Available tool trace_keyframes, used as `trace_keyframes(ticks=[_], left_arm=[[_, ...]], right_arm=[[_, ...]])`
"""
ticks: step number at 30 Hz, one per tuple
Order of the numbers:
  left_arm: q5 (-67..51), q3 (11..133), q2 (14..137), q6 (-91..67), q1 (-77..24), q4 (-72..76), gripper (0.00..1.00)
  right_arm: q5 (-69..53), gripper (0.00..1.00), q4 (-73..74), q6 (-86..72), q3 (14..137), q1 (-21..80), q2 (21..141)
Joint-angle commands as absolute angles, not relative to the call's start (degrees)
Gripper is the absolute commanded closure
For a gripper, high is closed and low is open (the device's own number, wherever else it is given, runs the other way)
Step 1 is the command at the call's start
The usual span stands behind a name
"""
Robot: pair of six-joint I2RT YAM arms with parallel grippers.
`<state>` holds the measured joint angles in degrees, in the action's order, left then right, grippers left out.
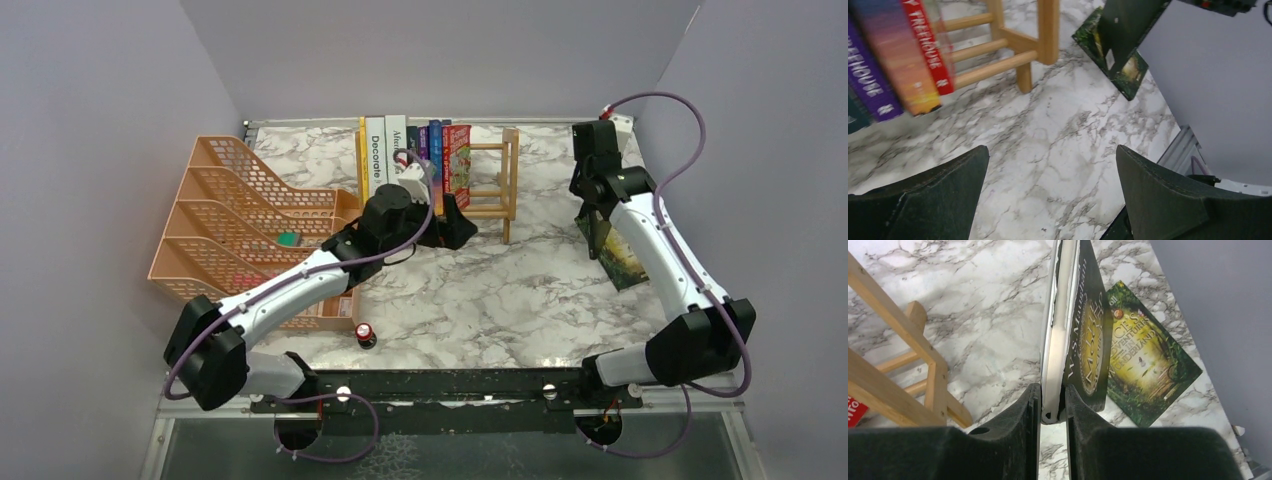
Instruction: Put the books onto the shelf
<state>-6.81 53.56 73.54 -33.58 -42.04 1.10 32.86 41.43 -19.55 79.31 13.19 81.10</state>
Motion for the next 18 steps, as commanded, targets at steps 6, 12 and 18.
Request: trace_keyframes(ticks=[6,12,18], left_arm=[[-2.95,60.22,86.31,-23.85,-51.24,24.16,0.04],[-5.18,67.04,97.42,-20.3,-53.98,32.89,0.06],[-6.65,75.19,108.27,-15.81,-56.3,36.97,0.08]], right_arm=[[30.66,0.99,40.01,-26.37,75.05,13.54,73.58],[29.41,0.99,40.12,-29.47,73.83,13.46,69.14],[25.98,0.99,41.83,-31.27,74.33,13.47,67.04]])
